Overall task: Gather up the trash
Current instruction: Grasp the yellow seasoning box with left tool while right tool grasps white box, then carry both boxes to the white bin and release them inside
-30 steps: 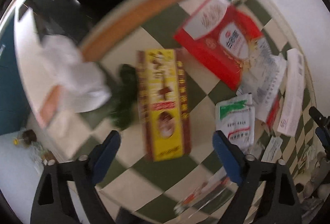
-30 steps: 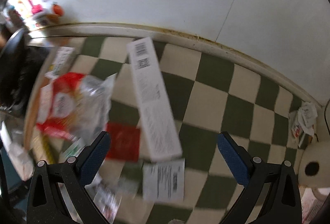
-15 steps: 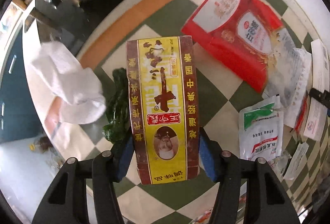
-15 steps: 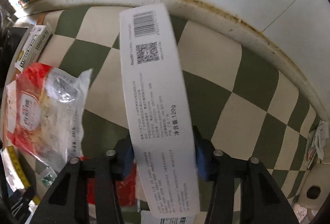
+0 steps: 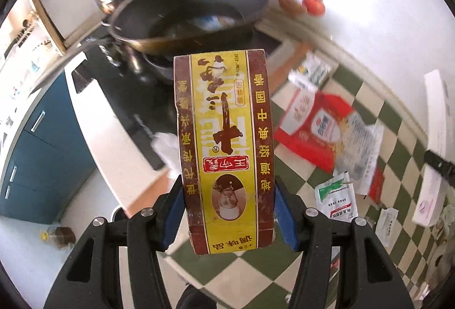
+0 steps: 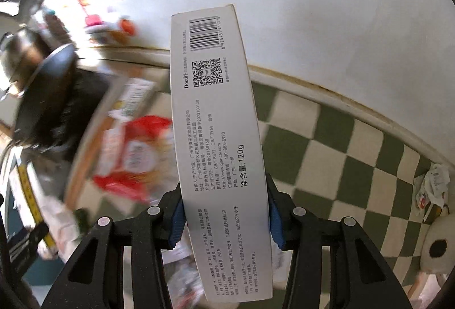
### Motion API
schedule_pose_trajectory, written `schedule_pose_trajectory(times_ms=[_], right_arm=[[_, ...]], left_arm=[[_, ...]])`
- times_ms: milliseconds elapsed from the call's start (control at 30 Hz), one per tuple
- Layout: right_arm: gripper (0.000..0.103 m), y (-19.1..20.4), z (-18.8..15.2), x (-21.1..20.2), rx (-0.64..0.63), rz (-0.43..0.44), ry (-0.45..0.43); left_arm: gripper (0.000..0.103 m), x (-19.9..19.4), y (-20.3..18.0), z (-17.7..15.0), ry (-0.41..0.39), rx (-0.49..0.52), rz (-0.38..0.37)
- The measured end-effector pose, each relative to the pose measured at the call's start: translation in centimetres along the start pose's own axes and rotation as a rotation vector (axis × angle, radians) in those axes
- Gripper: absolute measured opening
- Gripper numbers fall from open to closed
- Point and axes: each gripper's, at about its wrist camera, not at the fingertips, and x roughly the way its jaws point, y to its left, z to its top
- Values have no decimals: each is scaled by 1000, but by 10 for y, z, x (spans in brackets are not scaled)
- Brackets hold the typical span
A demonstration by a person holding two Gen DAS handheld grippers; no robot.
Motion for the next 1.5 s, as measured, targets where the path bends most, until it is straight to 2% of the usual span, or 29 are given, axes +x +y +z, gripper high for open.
schedule_pose_trajectory(times_ms=[33,167,267,300,400,567,600,633,700,800,833,900,933,1033,1100,1233,1267,1333,1367,1400,1467,1500], right_arm=[[50,6,-4,-16,-7,13,-4],[50,71,-30,-38,-51,67,-8],[50,129,-59,-46,-92,109,12],[50,156,-74,-45,-122,129,27],[50,227,-117,-35,-202,182,90],[50,338,-209,3,-346,257,208],[50,368,-236,19,-391,275,250],[50,384,-253,29,-417,284,274],[50,425,-296,63,-490,296,348],[50,474,-363,130,-582,293,470],[50,488,-387,156,-605,287,513],[50,515,-441,219,-650,273,611],[50,522,-457,240,-662,265,646],[50,545,-516,324,-700,234,768],[50,557,-550,380,-725,216,840],[50,567,-587,451,-800,195,945],[50,569,-591,463,-804,189,977],[51,575,-603,484,-822,177,1034],[52,577,-608,489,-832,173,1045],[56,580,-610,494,-837,172,1049],[84,581,-603,494,-835,176,1034],[86,581,-601,494,-824,180,1026]], left_arm=[[54,-8,10,-4,-21,-5,-7],[54,-26,59,-9,-60,-13,-8],[54,-12,97,-20,-64,-47,4],[54,-5,107,-25,-59,-62,9],[54,6,168,-50,-27,-124,23],[54,50,295,-117,85,-268,92],[54,62,317,-132,115,-300,103],[54,83,352,-155,167,-352,112],[54,115,394,-187,239,-420,107],[54,183,455,-244,356,-526,67],[54,217,476,-268,405,-560,57],[54,266,501,-298,465,-589,34],[54,301,512,-314,506,-611,18],[55,381,538,-357,588,-678,-71],[55,420,546,-376,623,-716,-134],[57,495,563,-404,691,-773,-315],[57,504,564,-408,699,-784,-341],[60,515,566,-417,707,-801,-349],[72,519,570,-423,711,-812,-350],[77,519,574,-426,704,-822,-348],[89,517,578,-429,687,-835,-349],[94,515,578,-431,680,-839,-345]])
